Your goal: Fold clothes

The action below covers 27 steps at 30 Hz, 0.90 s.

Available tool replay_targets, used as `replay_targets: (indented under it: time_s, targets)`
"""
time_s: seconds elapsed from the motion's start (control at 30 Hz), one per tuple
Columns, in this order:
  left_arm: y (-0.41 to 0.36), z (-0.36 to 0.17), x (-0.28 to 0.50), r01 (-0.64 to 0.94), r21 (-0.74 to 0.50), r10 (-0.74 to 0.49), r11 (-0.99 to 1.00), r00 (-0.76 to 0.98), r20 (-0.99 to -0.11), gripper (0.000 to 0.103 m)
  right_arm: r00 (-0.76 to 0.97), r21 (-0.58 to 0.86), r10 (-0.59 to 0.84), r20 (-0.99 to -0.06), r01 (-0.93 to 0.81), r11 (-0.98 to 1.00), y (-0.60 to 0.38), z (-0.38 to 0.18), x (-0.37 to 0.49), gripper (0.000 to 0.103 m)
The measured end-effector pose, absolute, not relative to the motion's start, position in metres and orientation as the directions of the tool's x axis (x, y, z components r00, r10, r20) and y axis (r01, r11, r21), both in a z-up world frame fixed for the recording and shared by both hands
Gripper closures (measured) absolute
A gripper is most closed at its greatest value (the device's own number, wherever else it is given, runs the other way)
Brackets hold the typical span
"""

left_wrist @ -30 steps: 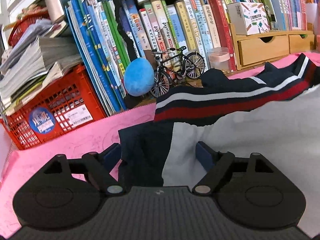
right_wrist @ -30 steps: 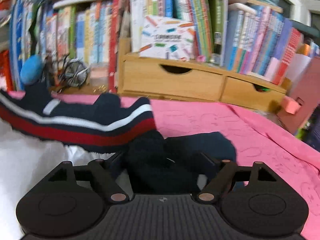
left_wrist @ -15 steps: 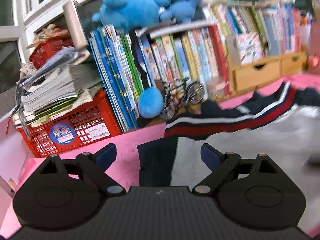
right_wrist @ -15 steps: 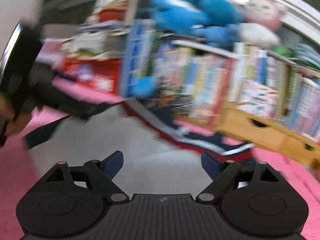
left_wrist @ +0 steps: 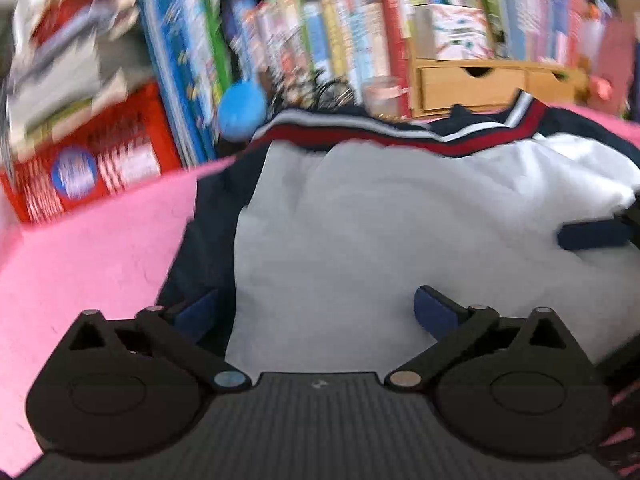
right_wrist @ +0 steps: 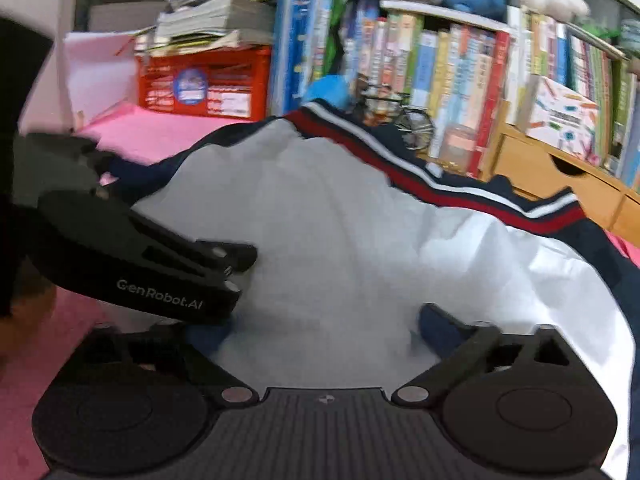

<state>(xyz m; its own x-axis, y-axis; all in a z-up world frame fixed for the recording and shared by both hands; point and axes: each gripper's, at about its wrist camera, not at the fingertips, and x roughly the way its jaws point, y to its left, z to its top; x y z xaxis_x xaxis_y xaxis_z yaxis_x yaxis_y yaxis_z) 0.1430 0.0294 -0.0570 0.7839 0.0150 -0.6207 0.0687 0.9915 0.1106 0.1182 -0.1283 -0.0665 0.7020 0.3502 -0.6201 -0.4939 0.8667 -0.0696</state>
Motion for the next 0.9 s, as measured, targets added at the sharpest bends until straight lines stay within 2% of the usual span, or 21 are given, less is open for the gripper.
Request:
replay_targets:
  time_s: [0.13,0.63,0.77,0.9]
  targets:
    - [0.034,-0.057,0.141,0.048,0.091,0.019,0.995,0.78,-0.625,0.0,0.672,0.0,0.382,-0.634,-0.494,0.87,-0.136,-0.069,0.125,0.0]
    - [0.039,-0.057,0.139,0.057,0.071,0.0,0.996,0.776,-0.631,0.0,0.703,-0.04,0.341,-0.625,-0.465,0.884,-0.141,-0.066,0.114,0.0]
    - [0.054,-0.056,0.133,0.029,0.081,0.028,0.996,0.779,-0.626,0.0,0.743,-0.013,0.271,-0.611,-0.352,0.936,-0.194,-0.067,0.111,0.0]
    - [0.075,-0.056,0.129,-0.04,0.055,0.066,0.998,0.77,-0.635,0.0,0.788,-0.062,-0.033,-0.614,-0.007,0.998,-0.276,-0.073,0.111,0.0]
